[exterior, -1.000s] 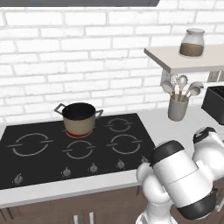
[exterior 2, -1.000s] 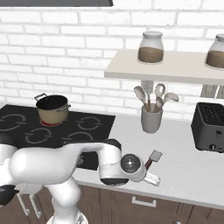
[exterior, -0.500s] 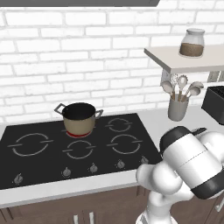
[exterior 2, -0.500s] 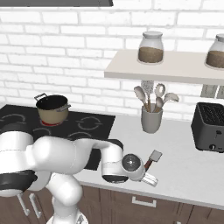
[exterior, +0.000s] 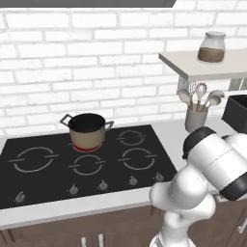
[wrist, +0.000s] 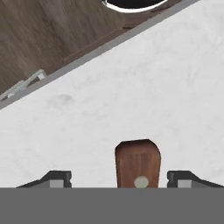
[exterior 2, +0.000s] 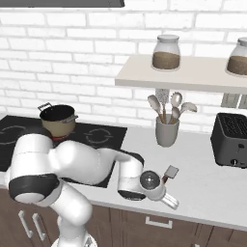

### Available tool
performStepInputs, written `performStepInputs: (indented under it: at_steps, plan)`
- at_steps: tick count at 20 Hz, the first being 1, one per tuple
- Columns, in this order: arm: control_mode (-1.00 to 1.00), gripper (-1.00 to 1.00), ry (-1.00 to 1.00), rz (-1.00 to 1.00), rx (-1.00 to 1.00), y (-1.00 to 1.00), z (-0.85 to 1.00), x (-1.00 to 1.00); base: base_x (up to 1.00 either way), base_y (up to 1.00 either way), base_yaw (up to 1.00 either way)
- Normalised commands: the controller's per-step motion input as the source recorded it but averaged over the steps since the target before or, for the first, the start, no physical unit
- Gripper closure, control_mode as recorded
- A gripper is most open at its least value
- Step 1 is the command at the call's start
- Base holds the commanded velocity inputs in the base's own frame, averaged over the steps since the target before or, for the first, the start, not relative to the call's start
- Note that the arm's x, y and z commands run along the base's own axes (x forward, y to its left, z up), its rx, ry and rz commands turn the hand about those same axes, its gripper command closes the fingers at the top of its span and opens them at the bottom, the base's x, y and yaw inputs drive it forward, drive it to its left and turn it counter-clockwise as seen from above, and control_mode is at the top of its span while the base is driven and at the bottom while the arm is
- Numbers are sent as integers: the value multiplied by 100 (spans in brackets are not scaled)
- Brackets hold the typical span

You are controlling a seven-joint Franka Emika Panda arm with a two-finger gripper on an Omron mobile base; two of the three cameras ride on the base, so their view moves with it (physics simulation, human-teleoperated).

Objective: Put the sweet potato and potato in the pot. Retrieve the spatula and lightly stir the vegetables in the pot.

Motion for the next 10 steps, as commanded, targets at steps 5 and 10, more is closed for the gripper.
performStepInputs:
  at_steps: [5, 10]
  plan:
    - [-100, -100, 0, -6, 0, 1, -37, 12, 0, 0, 0]
    - [-100, 100, 0, 0, 0, 31, -60, 0, 0, 0, 0]
